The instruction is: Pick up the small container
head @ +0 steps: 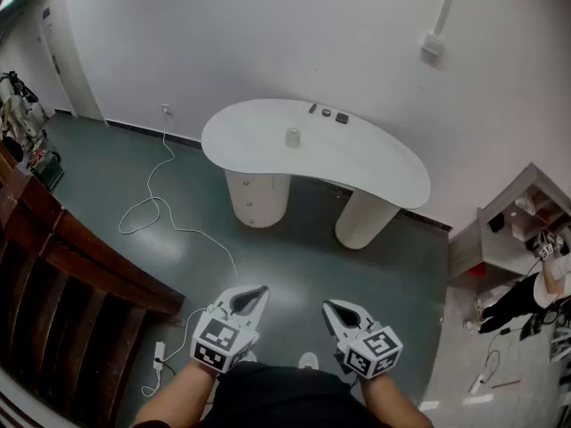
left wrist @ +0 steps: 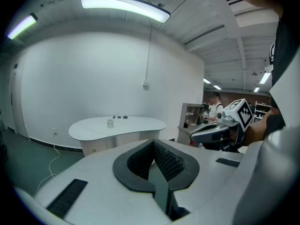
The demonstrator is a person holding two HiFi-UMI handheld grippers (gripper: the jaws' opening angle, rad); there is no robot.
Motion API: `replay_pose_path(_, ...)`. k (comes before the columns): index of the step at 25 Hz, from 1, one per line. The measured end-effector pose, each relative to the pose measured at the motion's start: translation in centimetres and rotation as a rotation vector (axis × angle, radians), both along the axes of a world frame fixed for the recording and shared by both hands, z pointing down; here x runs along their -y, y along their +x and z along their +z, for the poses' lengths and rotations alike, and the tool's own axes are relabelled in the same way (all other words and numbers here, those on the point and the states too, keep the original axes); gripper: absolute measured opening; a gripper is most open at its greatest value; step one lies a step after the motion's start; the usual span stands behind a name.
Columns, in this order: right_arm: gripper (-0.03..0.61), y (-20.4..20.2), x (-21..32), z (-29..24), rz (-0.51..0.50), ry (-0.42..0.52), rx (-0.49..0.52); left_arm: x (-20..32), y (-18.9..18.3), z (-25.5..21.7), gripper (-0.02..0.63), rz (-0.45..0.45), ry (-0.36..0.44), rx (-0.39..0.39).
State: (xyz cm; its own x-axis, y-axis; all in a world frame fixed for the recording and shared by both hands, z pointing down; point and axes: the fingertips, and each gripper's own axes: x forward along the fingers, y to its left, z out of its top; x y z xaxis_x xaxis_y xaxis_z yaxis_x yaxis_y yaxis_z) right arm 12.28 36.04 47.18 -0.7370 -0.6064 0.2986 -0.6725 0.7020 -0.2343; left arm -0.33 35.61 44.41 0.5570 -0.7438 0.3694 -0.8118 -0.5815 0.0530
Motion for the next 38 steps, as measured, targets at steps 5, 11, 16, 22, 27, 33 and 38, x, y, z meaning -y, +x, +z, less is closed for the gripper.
replay_pose_path(5, -0.003, 0.0, -0.1, 0.3, -0.001, -0.005, -0.004, -0.1, -0.1, 0.0, 0.015, -0.001, 0.001, 0.000)
replay_pose_path(11, -0.003, -0.9, -0.2, -0.3, -0.025, -0.015, 0.051, 0.2, -0.5, 0.1, 0.015, 0.000, -0.003, -0.003)
replay_pose_path(16, -0.003, -2.1, -0.5, 0.5, -0.040, -0.041, 0.022, 0.3, -1.3, 0.2, 0.015, 0.007, -0.012, -0.023)
replay_pose_path(22, -0.003, -4.5, -0.9, 0.9, -0.037, -0.038, -0.013, 0.3, -4.0, 0.5, 0.015, 0.026, 0.000, -0.008)
replay_pose_path(27, -0.003, -7.1, -1.7, 0.5, -0.024, 0.002, -0.040, 0.1, -6.3, 0.6, 0.015, 0.052, -0.002, -0.006)
replay_pose_path(33, -0.003, -9.6, -2.3, 0.5, 0.010, 0.046, -0.067, -0.4, -8.7, 1.5, 0.015, 0.101, -0.003, 0.009)
replay_pose_path(38, -0.003, -10.6, -2.3, 1.1, 0.028, 0.019, -0.067, -0.5, -9.7, 2.4, 0.015, 0.118, -0.029, -0.012)
